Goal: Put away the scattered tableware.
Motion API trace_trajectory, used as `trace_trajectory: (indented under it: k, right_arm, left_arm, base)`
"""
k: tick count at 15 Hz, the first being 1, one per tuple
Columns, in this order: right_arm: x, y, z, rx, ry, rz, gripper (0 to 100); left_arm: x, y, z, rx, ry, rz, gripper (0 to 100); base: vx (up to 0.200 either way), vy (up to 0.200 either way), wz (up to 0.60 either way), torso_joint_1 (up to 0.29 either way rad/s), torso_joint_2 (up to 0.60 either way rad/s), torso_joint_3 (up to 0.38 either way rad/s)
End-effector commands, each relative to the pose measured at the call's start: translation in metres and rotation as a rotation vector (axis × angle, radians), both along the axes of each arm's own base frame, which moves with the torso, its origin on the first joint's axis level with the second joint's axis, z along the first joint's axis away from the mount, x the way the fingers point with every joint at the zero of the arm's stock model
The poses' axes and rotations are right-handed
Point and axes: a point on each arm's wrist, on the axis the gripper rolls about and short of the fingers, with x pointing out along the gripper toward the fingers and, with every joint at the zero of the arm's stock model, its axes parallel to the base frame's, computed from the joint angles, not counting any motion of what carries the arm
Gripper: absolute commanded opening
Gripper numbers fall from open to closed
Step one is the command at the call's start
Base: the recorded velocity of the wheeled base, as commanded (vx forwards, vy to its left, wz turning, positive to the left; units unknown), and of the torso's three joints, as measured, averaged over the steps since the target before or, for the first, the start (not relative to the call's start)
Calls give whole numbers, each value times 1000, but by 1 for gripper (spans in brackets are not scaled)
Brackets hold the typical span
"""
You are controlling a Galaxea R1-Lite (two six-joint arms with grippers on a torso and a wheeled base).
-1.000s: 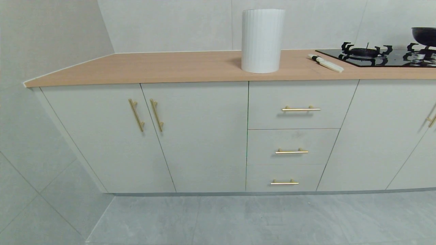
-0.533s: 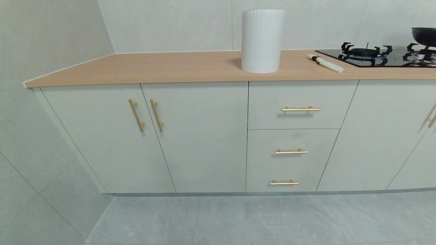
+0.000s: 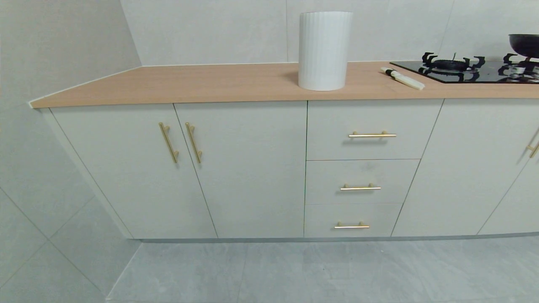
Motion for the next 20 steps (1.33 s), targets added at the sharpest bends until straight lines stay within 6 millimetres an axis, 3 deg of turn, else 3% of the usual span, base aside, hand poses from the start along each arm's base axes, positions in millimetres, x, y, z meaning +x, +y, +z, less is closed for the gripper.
trace_trajectory:
  k: [1,17,20]
  right_arm:
    - [1,0,-2,0,14,4,100]
    - [1,0,-2,35,12,12,100]
    - [1,0,-2,35,12,12,100]
  left_arm:
    - [0,0,0,0,0,1,100]
    - [0,0,0,3,2,1,100]
    - [0,0,0,1,2,1,100]
  base:
    - [0,0,0,0,0,0]
    - [0,0,0,0,0,0]
    - [200,0,0,1,1,4]
